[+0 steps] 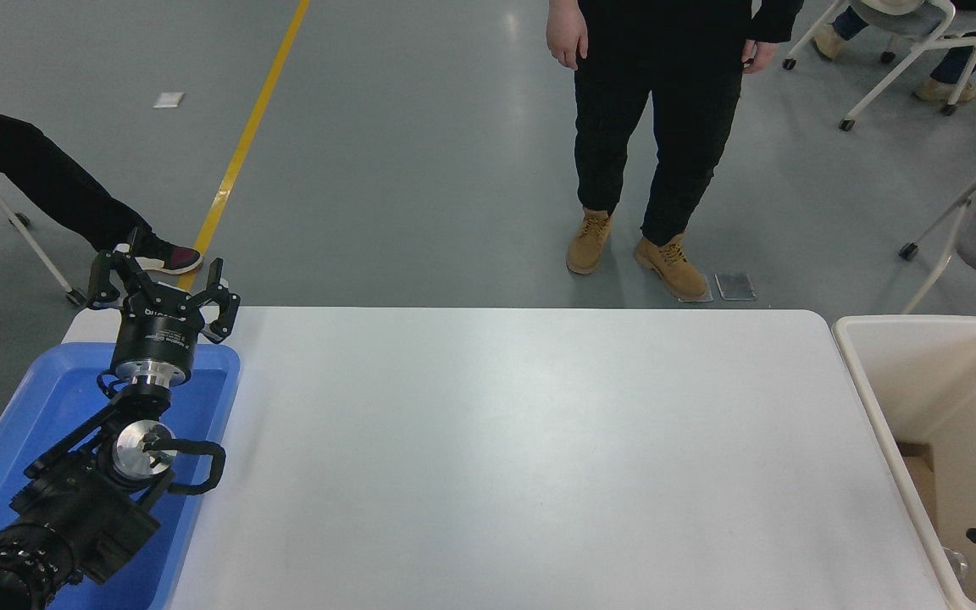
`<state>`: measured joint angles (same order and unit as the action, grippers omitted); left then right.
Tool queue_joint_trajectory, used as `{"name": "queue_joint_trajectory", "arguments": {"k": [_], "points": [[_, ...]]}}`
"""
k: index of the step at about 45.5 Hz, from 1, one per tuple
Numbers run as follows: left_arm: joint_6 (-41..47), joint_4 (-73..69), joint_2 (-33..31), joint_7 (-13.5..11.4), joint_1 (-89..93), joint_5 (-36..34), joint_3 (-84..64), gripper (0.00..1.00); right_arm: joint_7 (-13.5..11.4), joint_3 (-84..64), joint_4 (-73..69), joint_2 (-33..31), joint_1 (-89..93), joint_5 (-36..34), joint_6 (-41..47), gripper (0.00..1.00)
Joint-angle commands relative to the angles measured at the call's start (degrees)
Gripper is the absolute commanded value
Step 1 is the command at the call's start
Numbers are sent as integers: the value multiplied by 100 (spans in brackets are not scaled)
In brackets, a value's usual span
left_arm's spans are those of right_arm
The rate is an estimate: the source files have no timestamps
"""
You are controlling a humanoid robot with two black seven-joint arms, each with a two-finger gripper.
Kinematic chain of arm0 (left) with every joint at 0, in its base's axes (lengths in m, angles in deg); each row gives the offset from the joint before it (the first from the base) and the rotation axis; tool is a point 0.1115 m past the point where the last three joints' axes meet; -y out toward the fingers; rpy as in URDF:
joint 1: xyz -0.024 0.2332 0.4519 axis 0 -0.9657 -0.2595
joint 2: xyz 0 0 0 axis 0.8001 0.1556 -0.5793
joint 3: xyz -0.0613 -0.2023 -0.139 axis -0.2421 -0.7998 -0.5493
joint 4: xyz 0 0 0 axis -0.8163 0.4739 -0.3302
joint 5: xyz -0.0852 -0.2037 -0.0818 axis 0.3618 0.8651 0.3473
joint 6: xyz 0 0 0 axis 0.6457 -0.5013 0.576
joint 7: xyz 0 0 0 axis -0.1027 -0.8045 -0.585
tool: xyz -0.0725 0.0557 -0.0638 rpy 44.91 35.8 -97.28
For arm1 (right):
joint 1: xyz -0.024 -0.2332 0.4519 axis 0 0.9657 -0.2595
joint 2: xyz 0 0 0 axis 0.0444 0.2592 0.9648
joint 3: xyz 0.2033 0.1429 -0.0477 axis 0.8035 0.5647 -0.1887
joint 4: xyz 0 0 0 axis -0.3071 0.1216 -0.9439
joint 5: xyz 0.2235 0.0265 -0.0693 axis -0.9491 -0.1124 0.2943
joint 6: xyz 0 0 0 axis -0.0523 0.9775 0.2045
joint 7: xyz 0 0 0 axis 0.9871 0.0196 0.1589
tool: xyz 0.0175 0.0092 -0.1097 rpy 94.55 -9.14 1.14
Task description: Pick up paper ball place in dustbin
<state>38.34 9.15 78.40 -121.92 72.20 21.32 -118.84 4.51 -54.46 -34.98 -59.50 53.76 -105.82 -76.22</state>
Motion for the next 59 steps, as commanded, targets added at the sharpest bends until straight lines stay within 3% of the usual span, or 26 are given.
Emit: {"name": "queue_joint_trajectory", "arguments": {"k": [1, 23, 41, 59], "points": [[0, 5, 1, 0, -1, 0, 0, 99, 0, -54, -14, 1, 65, 60, -12, 100], [0, 5, 1, 0, -1, 0, 0, 99, 9, -150, -84, -166, -725, 95, 67, 100], [0, -4, -8, 0, 8, 0, 0, 99, 26, -1662, -347, 115, -2175, 376, 305, 100], [0, 5, -8, 0, 8, 0, 0, 99, 18, -3419, -3782, -34, -5242, 1395, 392, 100]]}}
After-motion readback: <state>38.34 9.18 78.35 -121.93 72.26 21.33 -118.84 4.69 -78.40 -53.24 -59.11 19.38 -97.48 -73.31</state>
